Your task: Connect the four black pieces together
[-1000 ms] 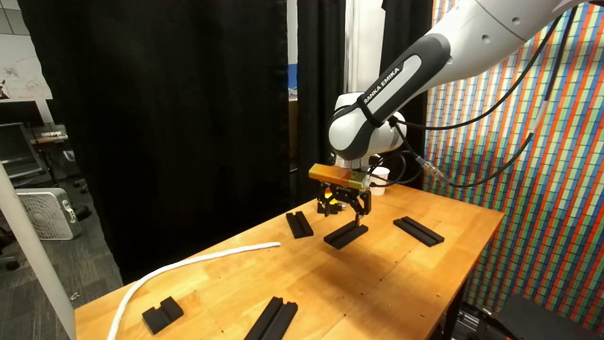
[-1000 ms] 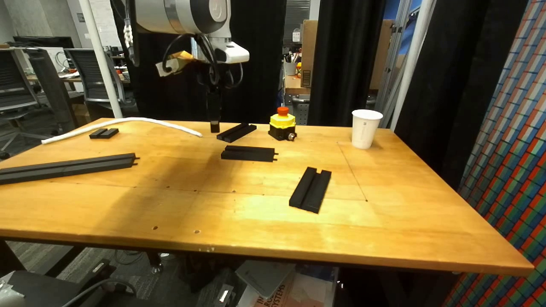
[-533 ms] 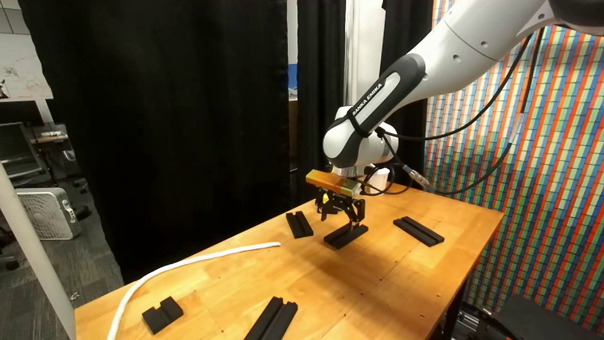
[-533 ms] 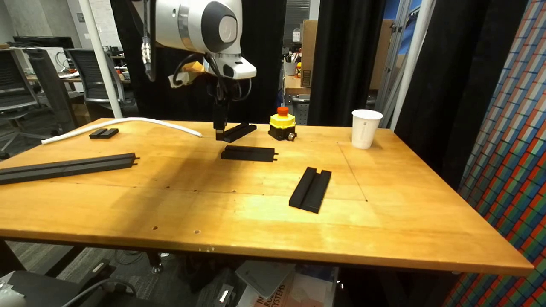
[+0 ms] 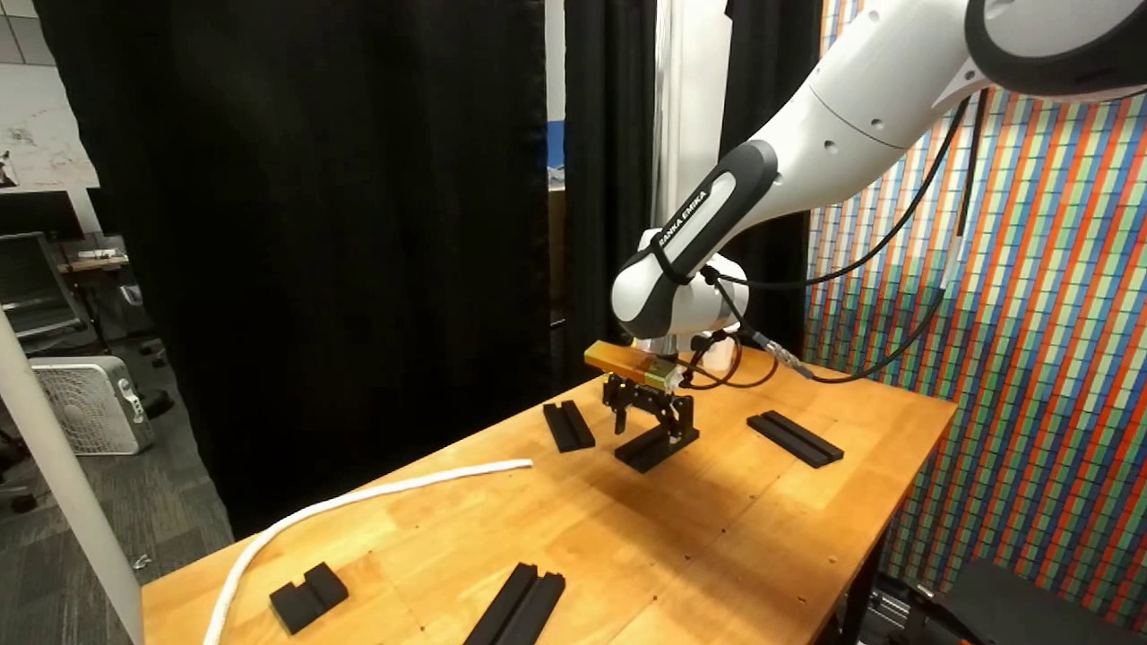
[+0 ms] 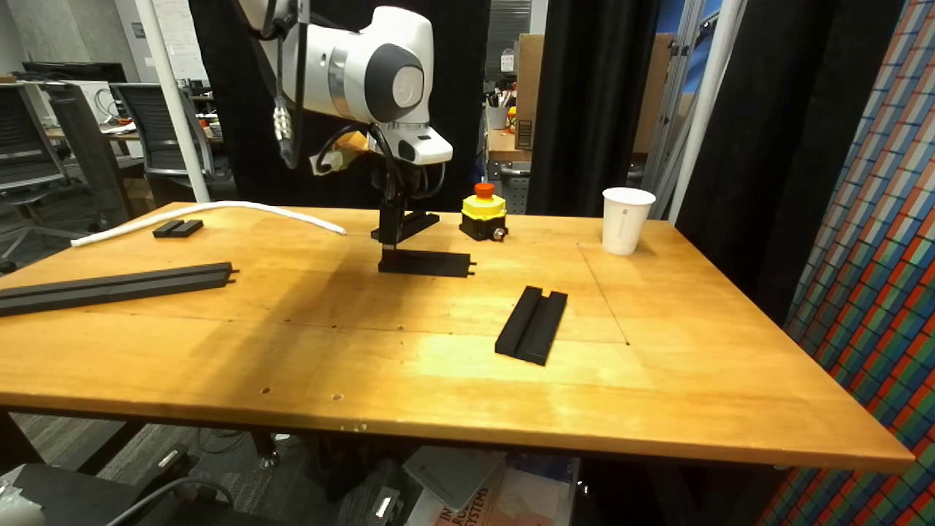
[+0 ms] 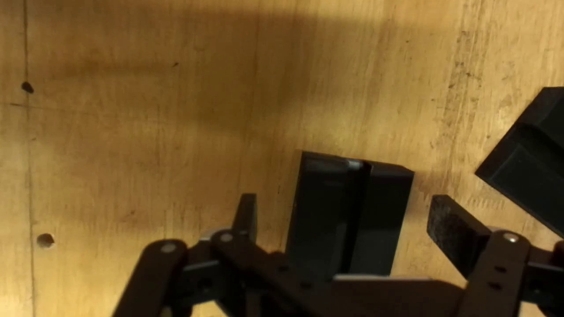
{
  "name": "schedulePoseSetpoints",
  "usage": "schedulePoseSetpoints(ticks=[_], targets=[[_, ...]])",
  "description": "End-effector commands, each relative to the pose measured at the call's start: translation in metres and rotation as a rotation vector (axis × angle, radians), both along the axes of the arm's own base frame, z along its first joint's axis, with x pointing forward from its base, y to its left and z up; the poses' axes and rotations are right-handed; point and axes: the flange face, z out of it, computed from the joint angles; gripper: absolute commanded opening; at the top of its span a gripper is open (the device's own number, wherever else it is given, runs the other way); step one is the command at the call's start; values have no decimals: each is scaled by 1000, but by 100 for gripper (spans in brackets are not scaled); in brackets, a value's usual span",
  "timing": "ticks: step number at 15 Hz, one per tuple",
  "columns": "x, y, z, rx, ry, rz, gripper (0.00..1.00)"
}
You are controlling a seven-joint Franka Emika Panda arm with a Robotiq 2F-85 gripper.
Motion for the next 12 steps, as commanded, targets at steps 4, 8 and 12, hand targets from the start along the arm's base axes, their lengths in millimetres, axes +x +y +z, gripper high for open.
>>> schedulePoseSetpoints(ticks=[4, 8, 12], targets=[[11, -8, -18, 14, 3, -19, 100], [13, -14, -20, 12, 3, -41, 100], [17, -21, -15, 13, -7, -62, 100]])
